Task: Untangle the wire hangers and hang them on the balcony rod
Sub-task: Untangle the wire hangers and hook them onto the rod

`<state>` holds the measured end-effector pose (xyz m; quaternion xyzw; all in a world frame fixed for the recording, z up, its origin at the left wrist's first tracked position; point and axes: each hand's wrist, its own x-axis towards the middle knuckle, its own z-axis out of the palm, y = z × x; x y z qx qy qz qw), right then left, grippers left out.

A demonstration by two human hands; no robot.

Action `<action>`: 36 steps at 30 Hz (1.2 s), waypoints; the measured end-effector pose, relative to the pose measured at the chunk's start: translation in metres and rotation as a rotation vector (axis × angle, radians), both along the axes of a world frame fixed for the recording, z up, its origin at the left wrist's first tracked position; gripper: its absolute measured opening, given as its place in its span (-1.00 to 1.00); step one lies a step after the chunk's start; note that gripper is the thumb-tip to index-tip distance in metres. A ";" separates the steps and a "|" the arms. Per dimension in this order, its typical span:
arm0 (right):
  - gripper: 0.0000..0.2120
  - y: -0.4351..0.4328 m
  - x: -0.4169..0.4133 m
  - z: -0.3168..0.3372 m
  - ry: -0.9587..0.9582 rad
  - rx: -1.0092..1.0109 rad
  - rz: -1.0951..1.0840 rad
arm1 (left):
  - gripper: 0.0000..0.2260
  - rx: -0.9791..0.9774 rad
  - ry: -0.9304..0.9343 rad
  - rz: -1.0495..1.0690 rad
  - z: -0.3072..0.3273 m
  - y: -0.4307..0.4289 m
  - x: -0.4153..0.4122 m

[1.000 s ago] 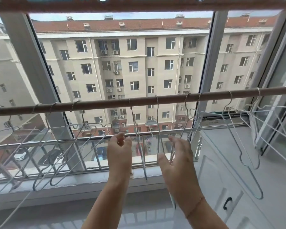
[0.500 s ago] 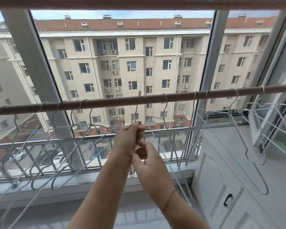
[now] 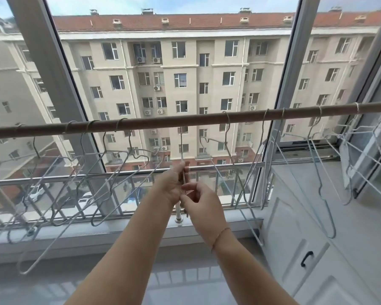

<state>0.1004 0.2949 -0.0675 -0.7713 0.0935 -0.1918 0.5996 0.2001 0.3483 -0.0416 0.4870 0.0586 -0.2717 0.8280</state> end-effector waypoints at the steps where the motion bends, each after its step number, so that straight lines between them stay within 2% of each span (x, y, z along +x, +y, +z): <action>1: -0.86 0.000 -0.004 -0.007 0.007 0.019 0.021 | -0.85 0.020 0.012 0.000 -0.004 0.002 -0.006; 6: -0.84 -0.008 -0.026 -0.040 0.056 0.066 0.039 | -0.84 0.235 -0.064 -0.018 -0.039 0.026 -0.031; 10: -0.83 -0.023 -0.026 -0.056 0.096 -0.072 -0.008 | -0.79 0.400 -0.070 -0.063 -0.077 0.054 -0.053; 15: -0.58 -0.026 -0.022 -0.079 0.166 -0.261 0.136 | -0.77 0.712 -0.273 -0.144 -0.103 0.090 -0.076; 19: -0.49 -0.023 -0.023 -0.097 0.200 -0.446 0.191 | -0.76 0.771 -0.359 -0.197 -0.098 0.109 -0.093; 22: -0.54 -0.019 -0.029 -0.098 0.164 -0.536 0.169 | -0.77 0.740 -0.368 -0.190 -0.089 0.121 -0.106; 25: -0.71 -0.014 -0.042 -0.088 0.119 -0.651 0.092 | -0.79 0.771 -0.388 -0.088 -0.081 0.133 -0.117; 27: -0.82 -0.014 -0.058 -0.075 0.141 -0.694 0.176 | -0.80 0.767 -0.403 -0.004 -0.079 0.138 -0.121; 29: -0.85 -0.015 -0.076 -0.061 0.246 -0.578 0.369 | -0.80 0.761 -0.438 0.052 -0.076 0.139 -0.123; 32: -0.83 -0.017 -0.101 -0.039 0.367 0.038 0.562 | -0.82 0.711 -0.484 0.106 -0.075 0.133 -0.119; 34: -0.81 -0.017 -0.111 -0.028 0.376 0.327 0.536 | -0.87 0.751 -0.574 0.202 -0.075 0.123 -0.114; 36: -0.79 -0.017 -0.116 -0.022 0.354 0.409 0.431 | -0.91 0.845 -0.692 0.401 -0.072 0.112 -0.112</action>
